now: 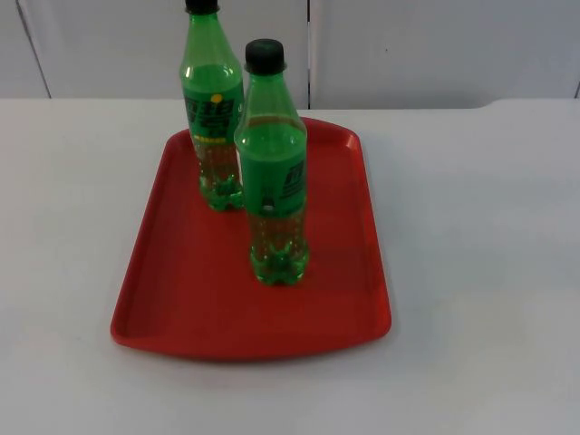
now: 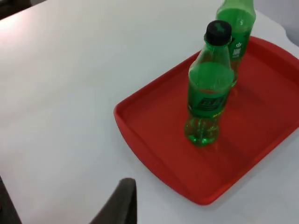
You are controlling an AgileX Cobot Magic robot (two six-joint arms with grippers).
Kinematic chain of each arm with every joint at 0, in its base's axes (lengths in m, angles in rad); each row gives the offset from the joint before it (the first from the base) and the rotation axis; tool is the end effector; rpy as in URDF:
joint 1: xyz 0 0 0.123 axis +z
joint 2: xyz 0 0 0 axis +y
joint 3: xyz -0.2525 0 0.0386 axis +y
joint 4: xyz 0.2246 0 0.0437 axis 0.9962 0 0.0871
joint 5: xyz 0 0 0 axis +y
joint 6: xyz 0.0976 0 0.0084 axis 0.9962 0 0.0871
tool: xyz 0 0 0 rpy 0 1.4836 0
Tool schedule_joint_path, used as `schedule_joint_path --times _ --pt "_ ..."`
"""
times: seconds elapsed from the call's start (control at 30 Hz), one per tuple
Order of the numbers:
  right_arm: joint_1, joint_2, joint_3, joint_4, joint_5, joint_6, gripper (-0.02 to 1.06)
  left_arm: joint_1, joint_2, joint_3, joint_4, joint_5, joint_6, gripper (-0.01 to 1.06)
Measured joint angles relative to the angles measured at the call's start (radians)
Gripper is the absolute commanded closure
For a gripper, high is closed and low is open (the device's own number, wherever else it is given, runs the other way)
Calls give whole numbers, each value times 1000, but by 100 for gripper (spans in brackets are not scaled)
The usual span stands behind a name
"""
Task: Place the bottle upright on the tray.
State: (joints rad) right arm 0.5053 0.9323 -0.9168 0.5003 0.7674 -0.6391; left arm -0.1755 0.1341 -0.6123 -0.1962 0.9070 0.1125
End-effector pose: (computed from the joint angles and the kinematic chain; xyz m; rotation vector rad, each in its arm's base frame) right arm 0.1419 0.1159 0.3344 -1.0022 1.9649 0.5081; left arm 0.0227 -0.0193 0.3055 0.2626 1.8900 -0.2719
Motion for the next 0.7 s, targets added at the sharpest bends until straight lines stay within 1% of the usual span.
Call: schedule_joint_path --times 0.07,0.13,0.23,0.3,0.43,0.47,0.53,0.63,0.67,0.7 --pt "0 -71 46 0 -4 2 -1 0 0 0 0 0 0 5" --pt "0 -99 65 0 -5 5 -1 0 0 0 0 0 0 5" --pt "0 -216 140 0 -7 19 -1 0 0 0 0 0 0 5" --pt "0 -233 151 0 -7 22 -1 0 0 0 0 0 0 5" --pt "0 -369 226 -12 -7 74 -1 0 0 0 0 0 0 5" --pt "0 -369 226 -12 -7 74 -1 0 0 0 0 0 0 5" --pt "0 -446 265 -56 2 135 -1 0 0 0 0 0 0 5" --pt "0 -538 281 -137 51 232 -1 0 0 0 0 0 0 5" --pt "0 -538 281 -137 51 232 -1 0 0 0 0 0 0 5" --pt "0 -563 283 -160 70 265 -1 0 0 0 0 0 0 5"
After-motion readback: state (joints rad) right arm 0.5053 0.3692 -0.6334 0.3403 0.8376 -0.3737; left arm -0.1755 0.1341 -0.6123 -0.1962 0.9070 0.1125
